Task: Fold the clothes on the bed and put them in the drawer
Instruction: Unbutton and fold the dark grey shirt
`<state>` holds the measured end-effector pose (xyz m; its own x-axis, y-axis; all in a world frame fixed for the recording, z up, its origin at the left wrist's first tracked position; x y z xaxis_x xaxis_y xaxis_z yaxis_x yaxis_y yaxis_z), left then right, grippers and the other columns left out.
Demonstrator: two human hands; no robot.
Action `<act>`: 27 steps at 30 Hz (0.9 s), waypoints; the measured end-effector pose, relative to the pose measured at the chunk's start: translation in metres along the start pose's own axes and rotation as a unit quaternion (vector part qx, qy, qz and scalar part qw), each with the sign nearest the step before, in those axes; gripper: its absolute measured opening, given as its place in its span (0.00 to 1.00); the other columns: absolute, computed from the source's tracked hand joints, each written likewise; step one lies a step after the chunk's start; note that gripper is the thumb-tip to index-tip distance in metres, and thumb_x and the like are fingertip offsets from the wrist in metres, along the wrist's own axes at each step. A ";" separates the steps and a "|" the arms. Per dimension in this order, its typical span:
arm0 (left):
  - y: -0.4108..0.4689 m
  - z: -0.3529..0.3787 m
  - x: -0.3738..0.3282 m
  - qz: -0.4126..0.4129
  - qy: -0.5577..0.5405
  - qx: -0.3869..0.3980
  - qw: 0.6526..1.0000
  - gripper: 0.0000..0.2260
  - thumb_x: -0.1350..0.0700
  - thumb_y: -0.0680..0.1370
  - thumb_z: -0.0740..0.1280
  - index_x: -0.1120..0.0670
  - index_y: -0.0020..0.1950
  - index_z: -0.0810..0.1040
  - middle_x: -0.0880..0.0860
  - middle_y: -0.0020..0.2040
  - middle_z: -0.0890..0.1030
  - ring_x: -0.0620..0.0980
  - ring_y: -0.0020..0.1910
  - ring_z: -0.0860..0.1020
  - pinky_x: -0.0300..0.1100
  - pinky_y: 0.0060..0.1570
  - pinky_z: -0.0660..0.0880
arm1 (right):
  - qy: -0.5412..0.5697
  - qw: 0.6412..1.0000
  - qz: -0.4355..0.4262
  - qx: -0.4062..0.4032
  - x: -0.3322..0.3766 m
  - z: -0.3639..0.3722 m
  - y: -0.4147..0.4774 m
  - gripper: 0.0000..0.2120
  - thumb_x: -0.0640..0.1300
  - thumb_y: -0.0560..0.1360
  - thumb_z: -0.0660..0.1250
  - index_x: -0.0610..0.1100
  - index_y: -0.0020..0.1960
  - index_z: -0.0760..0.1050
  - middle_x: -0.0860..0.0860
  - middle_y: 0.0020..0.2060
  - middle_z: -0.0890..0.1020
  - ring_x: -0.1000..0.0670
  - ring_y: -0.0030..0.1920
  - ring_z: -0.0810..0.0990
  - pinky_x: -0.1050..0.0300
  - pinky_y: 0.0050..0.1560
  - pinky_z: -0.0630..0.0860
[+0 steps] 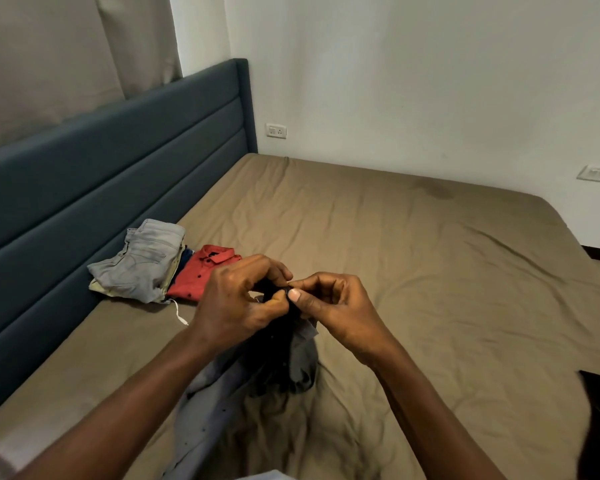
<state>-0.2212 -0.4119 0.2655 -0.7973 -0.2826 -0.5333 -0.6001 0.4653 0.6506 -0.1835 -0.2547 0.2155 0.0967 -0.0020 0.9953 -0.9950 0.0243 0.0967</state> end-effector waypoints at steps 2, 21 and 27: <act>-0.003 -0.001 -0.001 -0.021 -0.023 -0.047 0.998 0.07 0.66 0.70 0.76 0.59 0.41 0.79 0.47 0.47 0.85 0.47 0.42 0.85 0.43 0.39 0.81 | -0.039 0.998 -0.039 -0.021 0.009 0.001 -0.002 0.07 0.42 0.77 0.75 0.40 0.53 0.85 0.47 0.46 0.88 0.47 0.49 0.87 0.47 0.53 0.83; -0.002 -0.030 -0.017 -0.021 -0.116 0.017 0.993 0.07 0.59 0.78 0.73 0.57 0.55 0.86 0.54 0.60 0.83 0.51 0.61 0.82 0.48 0.56 0.82 | -0.095 0.965 -0.192 -0.154 0.041 0.017 -0.026 0.10 0.40 0.75 0.75 0.44 0.57 0.84 0.52 0.50 0.86 0.50 0.53 0.86 0.52 0.54 0.82; -0.021 -0.039 -0.040 0.012 0.176 -0.106 0.979 0.17 0.53 0.75 0.76 0.55 0.62 0.81 0.52 0.60 0.77 0.50 0.57 0.77 0.44 0.56 0.76 | 0.008 0.975 -0.116 -0.188 0.044 0.014 -0.011 0.08 0.35 0.77 0.72 0.47 0.51 0.84 0.50 0.46 0.87 0.50 0.48 0.86 0.54 0.52 0.81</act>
<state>-0.1797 -0.4434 0.2942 -0.7617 -0.5628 -0.3210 -0.5506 0.3011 0.7786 -0.1687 -0.2686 0.2578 0.3218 -0.0364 0.9461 -0.8672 0.3896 0.3100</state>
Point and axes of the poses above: each hand's wrist, its own y-axis towards the middle knuckle, its own z-axis out of the palm, x = y × z, the point moved 7 cm from there along y, towards the middle knuckle
